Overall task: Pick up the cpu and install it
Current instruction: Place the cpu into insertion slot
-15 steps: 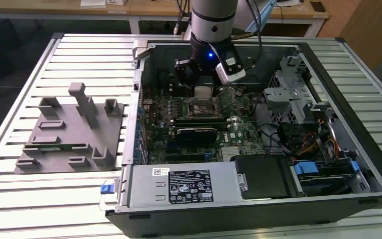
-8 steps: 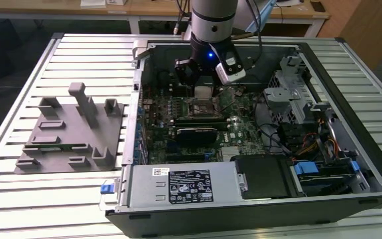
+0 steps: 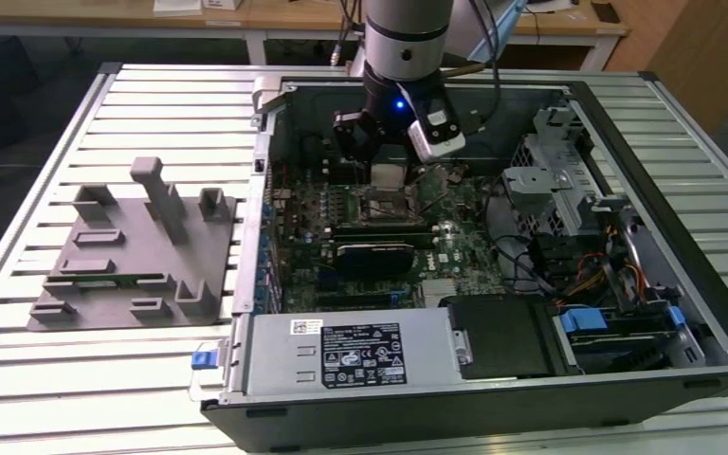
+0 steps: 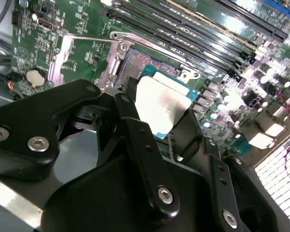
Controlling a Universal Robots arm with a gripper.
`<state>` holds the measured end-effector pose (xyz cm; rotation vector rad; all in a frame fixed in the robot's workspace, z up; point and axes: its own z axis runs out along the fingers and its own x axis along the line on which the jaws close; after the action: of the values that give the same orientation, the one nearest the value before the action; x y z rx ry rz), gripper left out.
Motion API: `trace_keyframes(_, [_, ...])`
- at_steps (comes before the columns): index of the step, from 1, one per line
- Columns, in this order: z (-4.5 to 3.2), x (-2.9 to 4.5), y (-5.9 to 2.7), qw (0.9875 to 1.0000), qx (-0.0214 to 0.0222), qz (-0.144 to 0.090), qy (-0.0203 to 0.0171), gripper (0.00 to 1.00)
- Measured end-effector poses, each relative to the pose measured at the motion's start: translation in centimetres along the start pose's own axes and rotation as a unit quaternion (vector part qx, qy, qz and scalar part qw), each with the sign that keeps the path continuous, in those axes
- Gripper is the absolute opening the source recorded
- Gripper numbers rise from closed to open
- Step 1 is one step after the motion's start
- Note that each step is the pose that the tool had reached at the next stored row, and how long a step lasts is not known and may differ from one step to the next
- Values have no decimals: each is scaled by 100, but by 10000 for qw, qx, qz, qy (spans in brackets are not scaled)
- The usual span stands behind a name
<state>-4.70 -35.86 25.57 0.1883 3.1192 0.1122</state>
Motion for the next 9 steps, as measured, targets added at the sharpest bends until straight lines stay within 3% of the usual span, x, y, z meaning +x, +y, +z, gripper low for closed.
trace_keyframes(4, [0, 0, 0, 9995, 3, 307, -22, 55])
trace_keyframes(9, [1, 0, 0, 9977, 19, 675, -51, 55])
